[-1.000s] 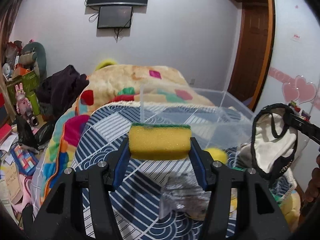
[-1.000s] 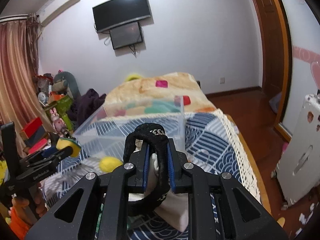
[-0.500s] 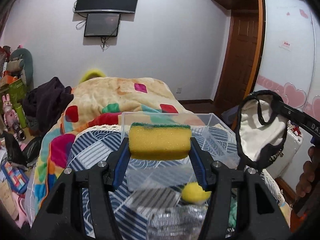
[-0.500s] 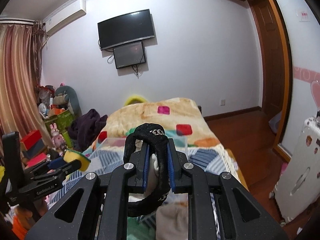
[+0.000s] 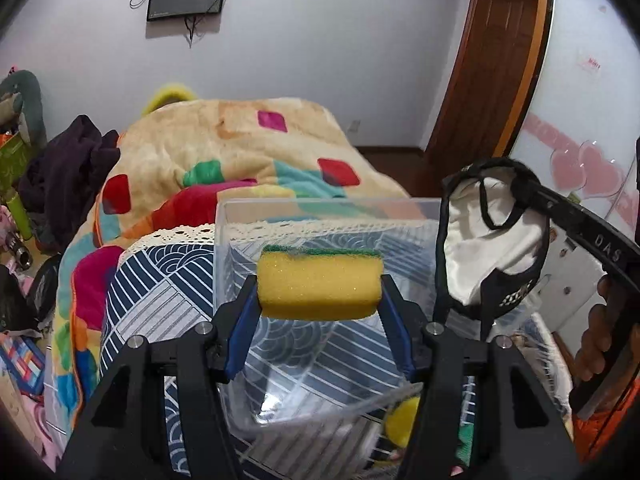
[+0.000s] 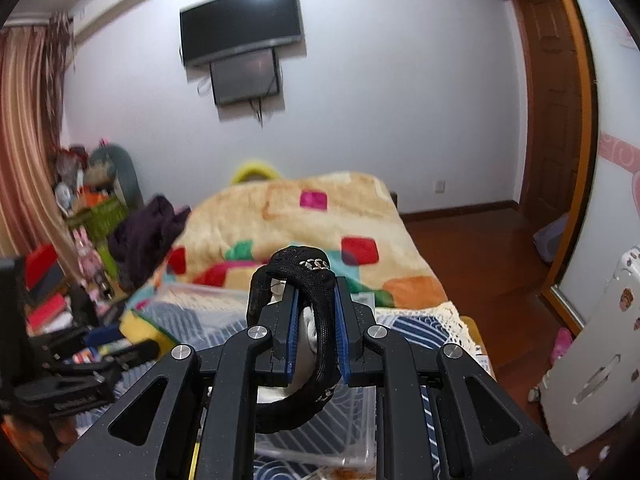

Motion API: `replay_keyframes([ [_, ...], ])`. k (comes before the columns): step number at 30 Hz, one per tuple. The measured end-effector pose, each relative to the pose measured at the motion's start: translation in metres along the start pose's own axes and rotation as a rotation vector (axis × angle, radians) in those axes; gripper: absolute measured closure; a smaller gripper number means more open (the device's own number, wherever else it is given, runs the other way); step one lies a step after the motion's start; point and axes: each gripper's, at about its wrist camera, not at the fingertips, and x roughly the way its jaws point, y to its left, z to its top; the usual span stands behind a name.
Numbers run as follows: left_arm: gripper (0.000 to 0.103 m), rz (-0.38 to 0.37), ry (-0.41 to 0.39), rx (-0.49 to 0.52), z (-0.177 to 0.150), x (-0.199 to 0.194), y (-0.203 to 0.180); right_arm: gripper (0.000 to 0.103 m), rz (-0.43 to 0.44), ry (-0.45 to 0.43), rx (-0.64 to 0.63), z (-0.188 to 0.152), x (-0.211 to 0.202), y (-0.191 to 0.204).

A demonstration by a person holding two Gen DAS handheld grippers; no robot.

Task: Organize soft objects
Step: 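Lower the sponge into the clear box with the left tool while the right tool drops the bag in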

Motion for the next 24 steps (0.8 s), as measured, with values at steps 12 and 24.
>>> replay_keyframes([
  [12,0.042,0.057,0.041,0.061,-0.004,0.017,-0.012,0.088,0.013,0.215,-0.116,-0.019,0.032,0.003],
  [24,0.024,0.047,0.021,0.048,-0.009,-0.001,-0.017,0.074,0.014,0.258,-0.124,-0.025,0.021,0.0],
])
